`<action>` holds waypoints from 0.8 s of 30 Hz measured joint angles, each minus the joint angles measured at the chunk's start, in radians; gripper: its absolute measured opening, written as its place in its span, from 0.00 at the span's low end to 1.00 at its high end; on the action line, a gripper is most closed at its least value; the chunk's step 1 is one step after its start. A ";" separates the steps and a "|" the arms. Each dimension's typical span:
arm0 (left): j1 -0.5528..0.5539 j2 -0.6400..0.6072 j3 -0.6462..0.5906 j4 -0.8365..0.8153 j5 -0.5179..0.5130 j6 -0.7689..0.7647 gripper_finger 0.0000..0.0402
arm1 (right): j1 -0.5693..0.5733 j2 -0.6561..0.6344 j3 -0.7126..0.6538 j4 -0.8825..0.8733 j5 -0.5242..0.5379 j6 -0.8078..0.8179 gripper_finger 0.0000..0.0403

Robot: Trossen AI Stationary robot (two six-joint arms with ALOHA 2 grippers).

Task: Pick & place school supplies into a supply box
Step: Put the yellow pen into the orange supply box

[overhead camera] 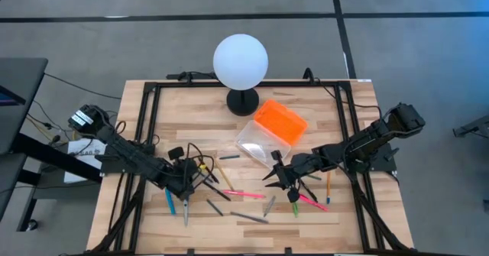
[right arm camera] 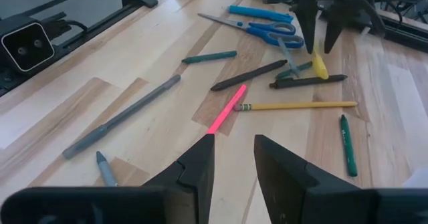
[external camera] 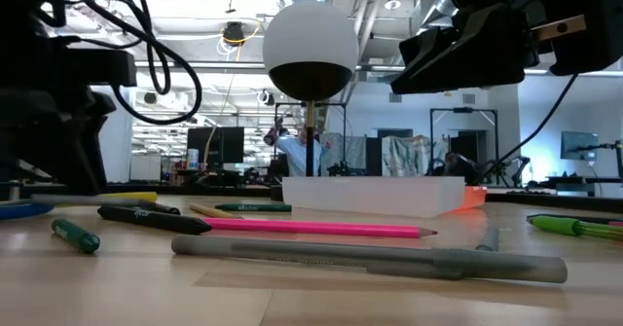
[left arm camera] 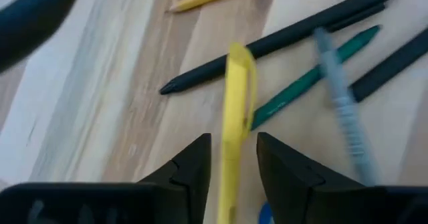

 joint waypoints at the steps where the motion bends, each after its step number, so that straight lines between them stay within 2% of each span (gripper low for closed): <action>1: 0.005 0.000 0.000 -0.005 0.004 0.000 0.29 | 0.000 0.000 0.000 0.000 0.000 0.000 0.25; 7: 0.025 0.000 0.000 -0.001 0.096 0.020 0.28 | 0.000 0.000 0.000 0.000 0.000 -0.001 0.25; 17: 0.058 -0.001 -0.030 0.006 0.126 -0.001 0.28 | 0.000 0.000 0.000 0.000 0.000 -0.002 0.25; 20: 0.060 -0.002 -0.030 0.007 0.125 0.002 0.25 | 0.000 0.000 0.000 0.000 0.000 -0.002 0.25; 24: 0.060 -0.001 -0.031 -0.003 0.112 0.006 0.15 | 0.000 0.000 0.000 0.000 0.000 -0.002 0.25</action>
